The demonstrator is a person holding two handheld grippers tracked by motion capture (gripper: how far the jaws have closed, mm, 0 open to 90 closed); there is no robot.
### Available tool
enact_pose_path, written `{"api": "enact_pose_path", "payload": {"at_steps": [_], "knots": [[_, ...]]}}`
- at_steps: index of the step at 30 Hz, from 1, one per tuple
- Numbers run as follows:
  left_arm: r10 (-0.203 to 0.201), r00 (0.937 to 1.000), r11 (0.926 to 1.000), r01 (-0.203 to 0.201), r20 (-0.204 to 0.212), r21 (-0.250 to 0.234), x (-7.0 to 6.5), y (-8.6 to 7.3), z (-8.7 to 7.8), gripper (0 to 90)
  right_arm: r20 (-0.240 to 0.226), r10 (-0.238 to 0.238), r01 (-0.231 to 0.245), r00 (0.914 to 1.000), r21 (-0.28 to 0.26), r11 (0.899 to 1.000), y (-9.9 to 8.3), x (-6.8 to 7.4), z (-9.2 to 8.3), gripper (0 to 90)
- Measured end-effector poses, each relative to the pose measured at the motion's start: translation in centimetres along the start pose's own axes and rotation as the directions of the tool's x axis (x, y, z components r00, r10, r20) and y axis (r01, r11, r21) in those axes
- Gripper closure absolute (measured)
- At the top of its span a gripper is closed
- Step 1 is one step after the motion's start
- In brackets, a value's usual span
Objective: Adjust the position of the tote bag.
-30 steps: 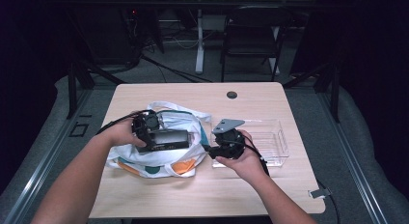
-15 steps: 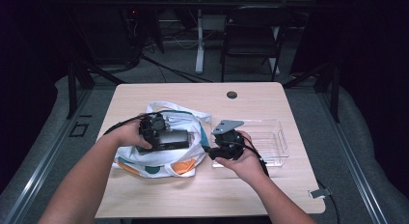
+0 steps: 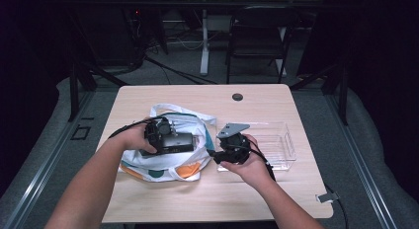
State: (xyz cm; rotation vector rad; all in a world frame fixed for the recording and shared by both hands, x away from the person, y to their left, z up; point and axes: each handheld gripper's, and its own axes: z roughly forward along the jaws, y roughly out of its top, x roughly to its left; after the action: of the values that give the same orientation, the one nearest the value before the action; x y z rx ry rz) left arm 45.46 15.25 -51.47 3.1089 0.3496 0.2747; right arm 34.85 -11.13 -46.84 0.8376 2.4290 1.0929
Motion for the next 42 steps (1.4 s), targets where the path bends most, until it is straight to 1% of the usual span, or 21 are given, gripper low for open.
{"api": "enact_pose_path", "payload": {"at_steps": [4,5,6,8,9,10,11,12,13,19,20,21,24,25,27,30,31,32,33,34,42], "knots": [[0.007,1.0000,0.9999,-0.007,-0.003,0.011,0.1,-0.1,0.4,28.4,0.002,0.000,0.000,1.0000,0.000,1.000,0.0,-0.1,0.0,37.8],[-0.007,1.0000,0.9999,0.007,0.007,0.014,0.1,-0.2,0.4,28.4,0.001,0.000,0.000,1.0000,0.000,1.000,0.0,-0.1,-0.1,37.8],[-0.012,0.9999,0.9999,0.012,-0.006,0.012,0.1,-0.3,0.5,28.4,0.001,0.000,0.000,1.0000,-0.001,1.000,0.0,-0.1,-0.1,37.8],[-0.030,0.9995,0.9995,0.030,0.011,0.013,0.3,-0.5,0.5,28.4,0.003,0.001,-0.001,1.0000,0.000,1.000,0.0,-0.1,-0.1,37.8],[-0.038,0.9993,0.9993,0.038,0.006,0.007,0.3,-0.6,0.6,28.4,0.004,0.000,0.000,1.0000,0.002,1.000,0.0,-0.1,-0.1,37.8],[-0.038,0.9993,0.9993,0.038,0.008,0.006,0.3,-0.6,0.6,28.4,0.004,0.000,0.000,1.0000,0.002,1.000,0.0,-0.1,-0.1,37.8],[-0.039,0.9992,0.9992,0.039,-0.003,0.005,0.3,-0.6,0.6,28.4,0.004,0.000,0.000,1.0000,0.003,1.000,0.0,-0.1,-0.1,37.8],[-0.039,0.9992,0.9992,0.039,0.005,0.005,0.3,-0.6,0.6,28.4,0.002,0.004,-0.004,1.0000,-0.005,1.000,-0.1,-0.1,0.0,37.8],[-0.037,0.9993,0.9993,0.037,0.000,0.007,0.3,-0.6,0.7,28.4,0.002,0.007,-0.007,1.0000,-0.003,1.000,-0.1,-0.1,0.0,37.8],[-0.023,0.9996,0.9997,0.023,-0.014,0.008,0.1,-0.9,1.0,33.7,0.002,0.002,-0.002,1.0000,0.003,1.000,-0.1,0.0,0.1,37.8],[-0.016,0.9999,0.9998,0.016,-0.003,0.013,0.2,-0.9,0.9,33.9,0.002,0.002,-0.002,1.0000,0.004,1.000,-0.1,0.0,0.1,37.8],[0.000,0.9998,1.0000,0.000,-0.019,0.004,0.1,-1.0,0.9,34.1,0.004,0.000,0.000,1.0000,0.002,1.000,-0.1,0.0,0.1,37.8],[0.006,0.9998,0.9999,-0.007,-0.019,-0.012,0.1,-1.0,1.0,34.1,0.005,0.000,0.000,1.0000,0.002,1.000,-0.1,0.0,0.1,37.8],[0.007,0.9996,0.9999,-0.008,-0.028,-0.015,0.0,-1.1,1.1,34.5,0.005,0.000,0.000,1.0000,0.001,1.000,-0.1,0.0,0.1,37.8],[0.003,0.9998,0.9996,-0.004,-0.020,-0.029,0.1,-1.2,1.1,34.7,0.008,0.001,-0.001,1.0000,-0.002,1.000,-0.1,0.0,0.1,37.8],[0.014,0.9998,0.9989,-0.015,-0.011,-0.045,0.1,-1.5,1.1,35.0,0.006,-0.002,0.002,1.0000,0.000,1.000,-0.1,0.0,0.1,37.8],[0.008,0.9998,0.9985,-0.009,-0.018,-0.054,0.1,-1.5,1.2,35.1,0.007,-0.002,0.002,1.0000,0.002,1.000,-0.1,0.0,0.1,37.8],[0.017,0.9998,0.9981,-0.017,-0.011,-0.059,0.2,-1.6,1.2,35.1,0.007,-0.002,0.002,1.0000,0.002,1.000,-0.1,0.0,0.1,37.8],[0.020,0.9996,0.9976,-0.022,-0.022,-0.065,0.2,-1.7,1.2,35.1,0.008,-0.002,0.002,1.0000,0.003,1.000,-0.1,0.0,0.1,37.8],[0.014,0.9999,0.9975,-0.015,-0.007,-0.069,0.2,-1.7,1.2,35.1,0.007,-0.003,0.003,1.0000,0.003,1.000,-0.2,0.0,0.2,37.8],[0.014,0.9999,0.9962,-0.015,-0.006,-0.086,0.3,-2.0,1.3,35.2,0.004,-0.004,0.004,1.0000,0.005,1.000,-0.2,0.1,0.3,37.8]]}}
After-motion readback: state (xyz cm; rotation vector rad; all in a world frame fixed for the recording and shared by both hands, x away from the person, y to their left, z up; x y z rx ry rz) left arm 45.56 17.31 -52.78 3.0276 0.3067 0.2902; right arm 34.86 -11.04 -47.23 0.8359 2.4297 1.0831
